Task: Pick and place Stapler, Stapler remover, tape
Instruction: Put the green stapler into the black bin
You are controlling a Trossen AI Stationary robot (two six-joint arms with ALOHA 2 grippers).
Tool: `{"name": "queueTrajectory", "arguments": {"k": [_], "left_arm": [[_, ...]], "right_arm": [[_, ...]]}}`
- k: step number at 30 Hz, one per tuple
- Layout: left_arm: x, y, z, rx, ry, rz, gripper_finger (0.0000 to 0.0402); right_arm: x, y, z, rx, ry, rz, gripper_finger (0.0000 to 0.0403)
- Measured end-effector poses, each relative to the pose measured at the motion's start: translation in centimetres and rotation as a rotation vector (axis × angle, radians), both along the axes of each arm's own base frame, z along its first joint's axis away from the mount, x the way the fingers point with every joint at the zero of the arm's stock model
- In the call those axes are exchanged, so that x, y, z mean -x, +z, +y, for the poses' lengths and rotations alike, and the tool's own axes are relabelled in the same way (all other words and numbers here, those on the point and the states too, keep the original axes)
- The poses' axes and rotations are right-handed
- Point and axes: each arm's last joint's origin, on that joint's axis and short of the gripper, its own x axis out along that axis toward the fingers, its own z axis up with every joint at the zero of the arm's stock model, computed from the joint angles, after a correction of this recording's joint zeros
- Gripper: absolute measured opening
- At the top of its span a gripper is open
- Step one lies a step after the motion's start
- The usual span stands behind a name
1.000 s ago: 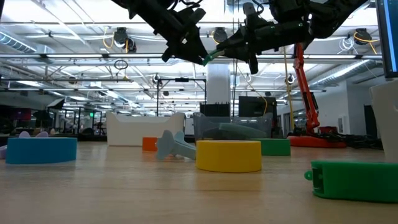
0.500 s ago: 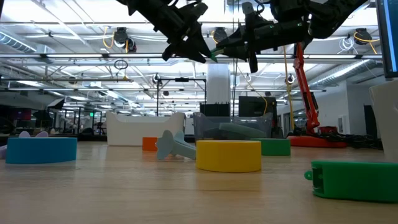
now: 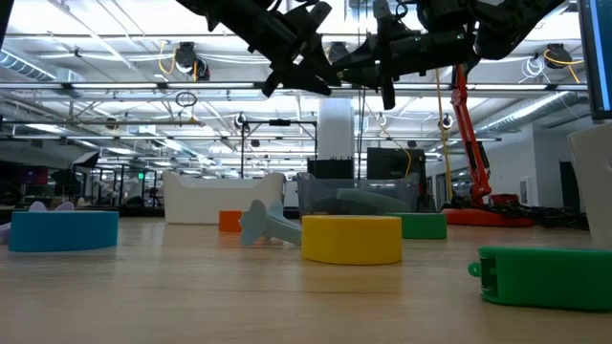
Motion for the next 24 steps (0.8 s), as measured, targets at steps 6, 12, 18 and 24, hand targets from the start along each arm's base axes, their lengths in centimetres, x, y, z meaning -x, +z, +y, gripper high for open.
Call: {"name": "queueTrajectory", "arguments": {"k": [6, 12, 18, 24], "left_arm": [[-0.14, 0.42, 0.25, -0.015, 0.008, -0.046, 0.0129], [-0.2, 0.63, 0.42, -0.03, 0.034, -0.07, 0.0129], [-0.22, 0.61, 0.35, -0.019, 0.038, -0.073, 0.0129], [0.02, 0.13, -0.54, 0.0, 0.018, -0.003, 0.0129]], "right_arm": [[-0.1, 0.15, 0.23, 0.006, -0.006, -0.009, 0.0067], [-0.28, 0.05, 0.48, 0.004, -0.016, -0.003, 0.0067], [-0.3, -0.04, 0.49, 0.001, -0.019, 0.004, 0.0067], [-0.35, -0.46, 0.57, 0.009, -0.012, 0.043, 0.0067]]}}
